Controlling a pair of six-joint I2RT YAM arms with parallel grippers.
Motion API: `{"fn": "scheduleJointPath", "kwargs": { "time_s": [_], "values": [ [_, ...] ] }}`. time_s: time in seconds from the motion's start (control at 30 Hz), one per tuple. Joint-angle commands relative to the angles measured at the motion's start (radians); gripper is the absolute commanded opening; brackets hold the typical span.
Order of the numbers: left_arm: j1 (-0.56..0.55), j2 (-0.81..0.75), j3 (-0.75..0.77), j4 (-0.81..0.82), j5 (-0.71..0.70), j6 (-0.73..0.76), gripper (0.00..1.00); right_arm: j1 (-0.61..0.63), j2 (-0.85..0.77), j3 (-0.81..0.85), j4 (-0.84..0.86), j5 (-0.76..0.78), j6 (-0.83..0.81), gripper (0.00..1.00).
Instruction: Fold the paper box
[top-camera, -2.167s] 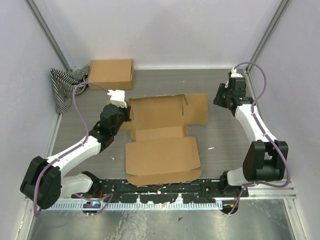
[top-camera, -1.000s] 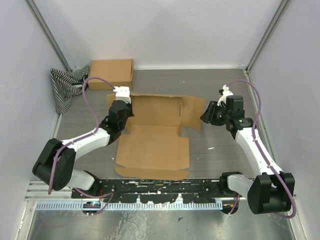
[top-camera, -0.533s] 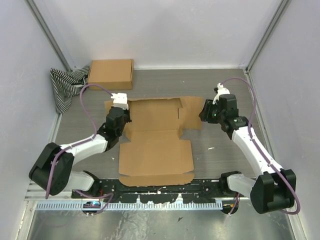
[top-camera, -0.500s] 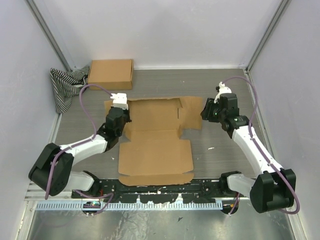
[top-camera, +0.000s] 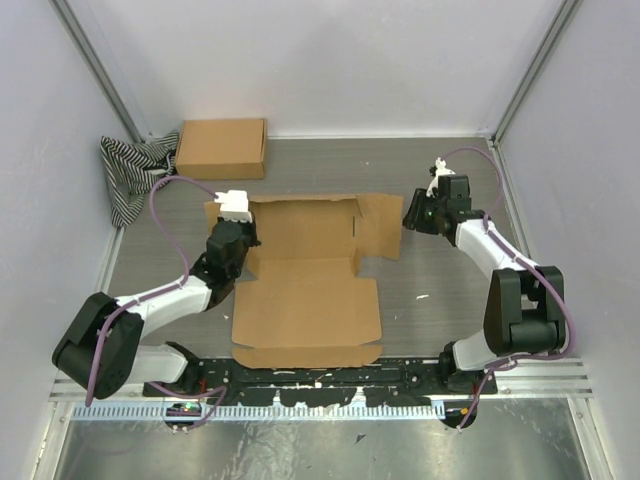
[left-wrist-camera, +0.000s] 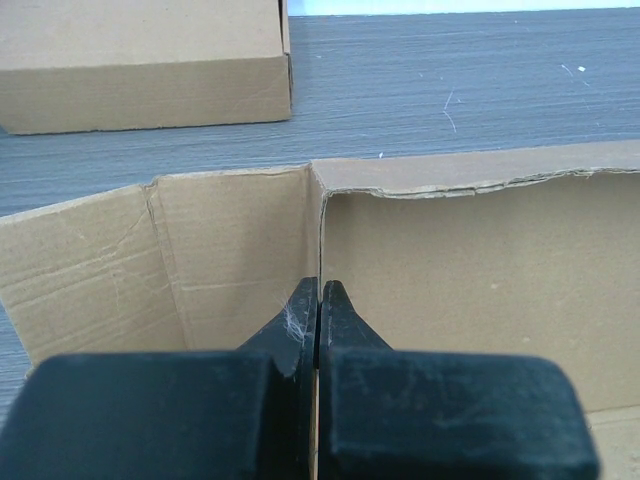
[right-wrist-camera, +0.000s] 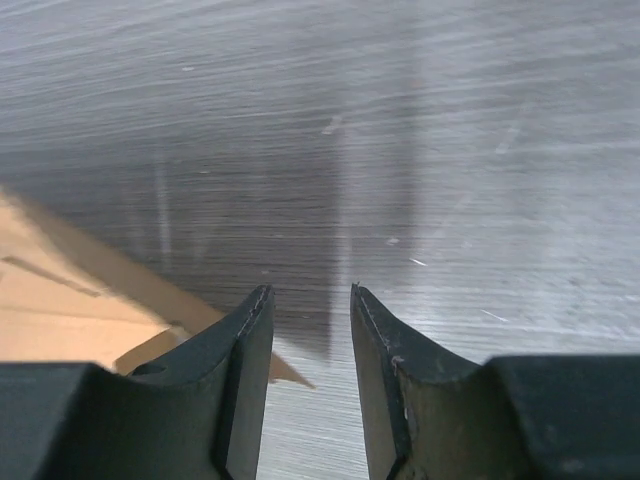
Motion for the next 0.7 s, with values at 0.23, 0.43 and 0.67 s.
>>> {"fn": "scheduleJointPath", "kwargs": {
  "time_s": [0.23,0.43,0.67],
  "values": [
    [-0.002,-0.016,-0.023,0.075,-0.005,-0.024,0.0,0.065,-0.062,0.018,0.111,-0.349,-0.066,0.43],
    [-0.003,-0.022,-0.035,0.091,0.003,-0.02,0.0,0.105,-0.067,0.024,0.108,-0.408,-0.096,0.44],
    [-0.002,-0.022,-0.073,0.163,0.019,-0.008,0.0,0.109,-0.048,0.028,0.11,-0.511,-0.155,0.46]
  ]
}}
